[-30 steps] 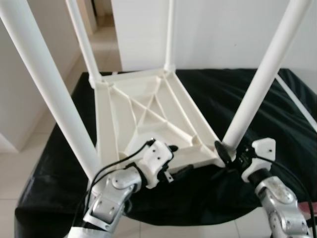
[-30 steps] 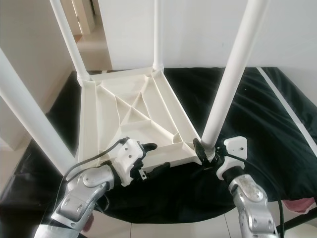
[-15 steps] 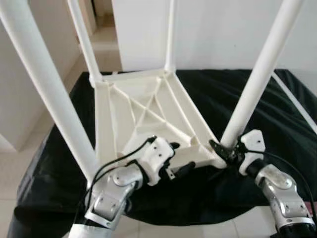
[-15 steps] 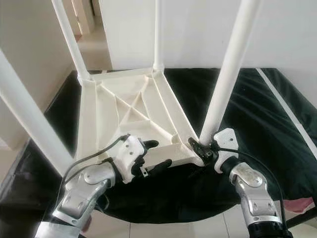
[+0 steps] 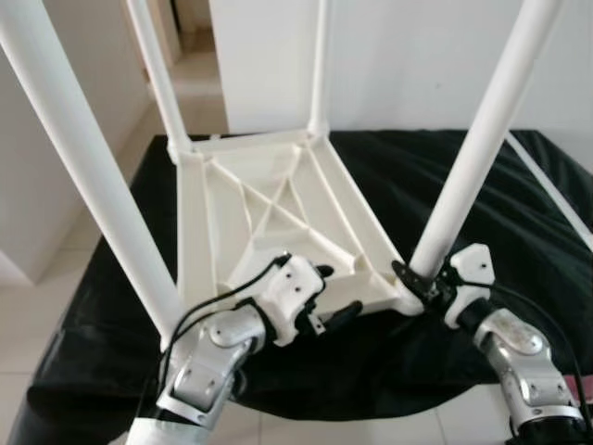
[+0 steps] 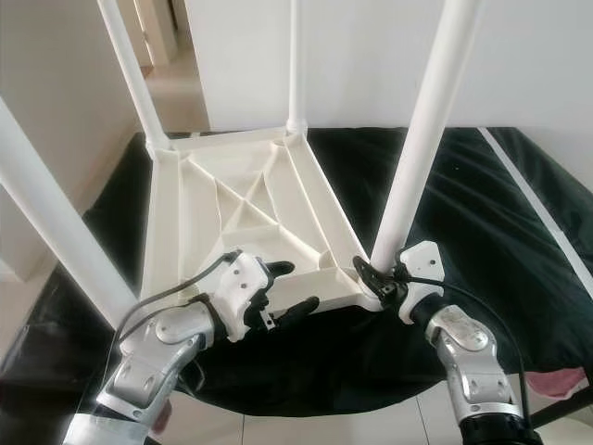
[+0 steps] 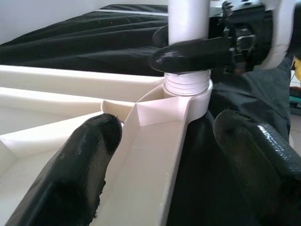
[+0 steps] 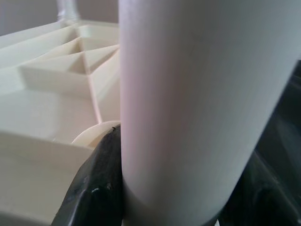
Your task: Building children table
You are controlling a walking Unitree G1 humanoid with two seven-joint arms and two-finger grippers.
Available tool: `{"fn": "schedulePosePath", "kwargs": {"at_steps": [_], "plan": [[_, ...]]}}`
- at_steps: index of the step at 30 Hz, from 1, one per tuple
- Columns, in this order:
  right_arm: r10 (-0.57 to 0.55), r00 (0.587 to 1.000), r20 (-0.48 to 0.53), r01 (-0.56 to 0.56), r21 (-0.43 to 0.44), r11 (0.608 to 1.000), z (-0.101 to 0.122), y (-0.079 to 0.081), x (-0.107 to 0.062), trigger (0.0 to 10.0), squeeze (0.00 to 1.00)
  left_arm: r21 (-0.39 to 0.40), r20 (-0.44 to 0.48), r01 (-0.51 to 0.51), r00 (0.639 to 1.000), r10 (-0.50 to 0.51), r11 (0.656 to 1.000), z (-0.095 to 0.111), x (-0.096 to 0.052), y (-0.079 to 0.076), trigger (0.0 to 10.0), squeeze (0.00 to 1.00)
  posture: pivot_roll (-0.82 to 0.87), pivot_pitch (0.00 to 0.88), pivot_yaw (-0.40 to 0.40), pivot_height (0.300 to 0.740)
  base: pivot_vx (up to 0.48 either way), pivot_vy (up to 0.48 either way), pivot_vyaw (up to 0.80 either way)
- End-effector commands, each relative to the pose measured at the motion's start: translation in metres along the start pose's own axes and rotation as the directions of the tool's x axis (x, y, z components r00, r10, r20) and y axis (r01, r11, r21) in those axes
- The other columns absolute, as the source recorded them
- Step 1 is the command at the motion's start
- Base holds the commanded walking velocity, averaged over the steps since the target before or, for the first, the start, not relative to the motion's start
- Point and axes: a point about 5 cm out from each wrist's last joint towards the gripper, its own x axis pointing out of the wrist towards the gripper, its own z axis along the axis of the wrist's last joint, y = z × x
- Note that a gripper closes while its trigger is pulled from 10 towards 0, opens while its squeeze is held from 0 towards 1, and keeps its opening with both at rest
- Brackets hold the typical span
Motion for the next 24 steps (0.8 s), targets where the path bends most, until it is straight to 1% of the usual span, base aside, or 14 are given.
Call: {"fn": "schedulePosePath", "kwargs": {"at_steps": [1, 6, 8, 9, 10, 11, 12, 13, 14, 17, 20, 21, 23, 24], "plan": [[-0.050, 0.997, -0.067, 0.050, -0.002, 0.999, -0.009, 0.000, -0.002, 10.0, 0.00, 0.003, -0.008, -0.022, 1.000, 0.022, 1.000, -0.001, -0.001, 0.001, 10.0, 0.00, -0.06, 0.025, 0.001, 0.740, 0.000, 0.000, 0.00], [-0.133, 0.988, -0.074, 0.134, 0.003, 0.991, -0.011, 0.008, -0.003, 10.0, 0.00, -0.007, -0.007, -0.014, 1.000, 0.014, 1.000, -0.002, 0.001, -0.002, 10.0, 0.00, -0.06, 0.024, 0.002, 0.740, 0.000, 0.000, 0.00], [-0.220, 0.972, -0.084, 0.221, 0.004, 0.975, -0.012, 0.013, -0.003, 10.0, 0.00, -0.007, -0.009, -0.007, 1.000, 0.007, 1.000, -0.003, 0.002, -0.003, 10.0, 0.00, -0.07, 0.026, 0.005, 0.740, 0.000, 0.000, 0.00], [-0.220, 0.972, -0.084, 0.221, 0.004, 0.975, -0.012, 0.013, -0.003, 10.0, 0.00, -0.007, -0.009, -0.007, 1.000, 0.007, 1.000, -0.003, 0.002, -0.003, 10.0, 0.00, -0.07, 0.026, 0.005, 0.740, 0.000, 0.000, 0.00], [-0.275, 0.956, -0.098, 0.278, 0.013, 0.961, -0.014, 0.015, -0.004, 10.0, 0.00, -0.002, -0.013, -0.002, 1.000, 0.002, 1.000, -0.004, 0.002, -0.004, 10.0, 0.00, -0.07, 0.026, 0.006, 0.740, 0.000, 0.000, 0.00], [-0.359, 0.925, -0.124, 0.364, 0.016, 0.931, -0.016, 0.017, -0.005, 10.0, 0.00, 0.001, -0.017, 0.002, 1.000, -0.002, 1.000, -0.004, 0.002, -0.004, 10.0, 0.00, -0.07, 0.026, 0.008, 0.740, 0.000, 0.000, 0.00], [-0.359, 0.925, -0.124, 0.364, 0.016, 0.931, -0.016, 0.017, -0.005, 10.0, 0.00, 0.001, -0.017, 0.002, 1.000, -0.002, 1.000, -0.004, 0.002, -0.004, 10.0, 0.00, -0.07, 0.026, 0.008, 0.740, 0.000, 0.000, 0.00], [-0.435, 0.889, -0.141, 0.442, 0.016, 0.897, -0.018, 0.017, -0.006, 10.0, 0.00, 0.001, -0.017, 0.004, 1.000, -0.004, 1.000, -0.004, 0.002, -0.004, 10.0, 0.00, -0.07, 0.026, 0.007, 0.740, 0.000, 0.000, 0.00], [-0.462, 0.875, -0.147, 0.470, 0.021, 0.882, -0.019, 0.017, -0.007, 10.0, 0.00, 0.001, -0.018, 0.004, 1.000, -0.004, 1.000, -0.004, 0.002, -0.004, 10.0, 0.00, -0.07, 0.026, 0.007, 0.740, 0.000, 0.000, 0.00], [-0.482, 0.863, -0.153, 0.492, 0.030, 0.870, -0.019, 0.018, -0.007, 10.0, 0.00, 0.002, -0.018, 0.005, 1.000, -0.005, 1.000, -0.004, 0.002, -0.004, 10.0, 0.00, -0.07, 0.025, 0.006, 0.740, 0.000, 0.000, 0.00], [-0.547, 0.818, -0.175, 0.562, 0.049, 0.825, -0.020, 0.023, -0.007, 10.0, 0.00, 0.001, -0.017, 0.006, 1.000, -0.006, 1.000, -0.005, 0.002, -0.004, 10.0, 0.00, -0.07, 0.023, 0.005, 0.740, 0.000, 0.000, 0.00], [-0.547, 0.818, -0.175, 0.562, 0.049, 0.825, -0.020, 0.023, -0.007, 10.0, 0.00, 0.001, -0.017, 0.006, 1.000, -0.006, 1.000, -0.005, 0.002, -0.004, 10.0, 0.00, -0.07, 0.023, 0.005, 0.740, 0.000, 0.000, 0.00], [-0.587, 0.783, -0.207, 0.613, 0.093, 0.785, -0.021, 0.034, -0.001, 10.0, 0.00, 0.013, -0.019, 0.011, 1.000, -0.010, 1.000, -0.005, 0.004, -0.005, 10.0, 0.00, -0.07, 0.015, -0.005, 0.740, 0.000, 0.000, 0.00], [-0.587, 0.783, -0.207, 0.613, 0.093, 0.785, -0.021, 0.034, -0.001, 10.0, 0.00, 0.013, -0.019, 0.011, 1.000, -0.010, 1.000, -0.005, 0.004, -0.005, 10.0, 0.00, -0.07, 0.015, -0.005, 0.740, 0.000, 0.000, 0.00]]}}
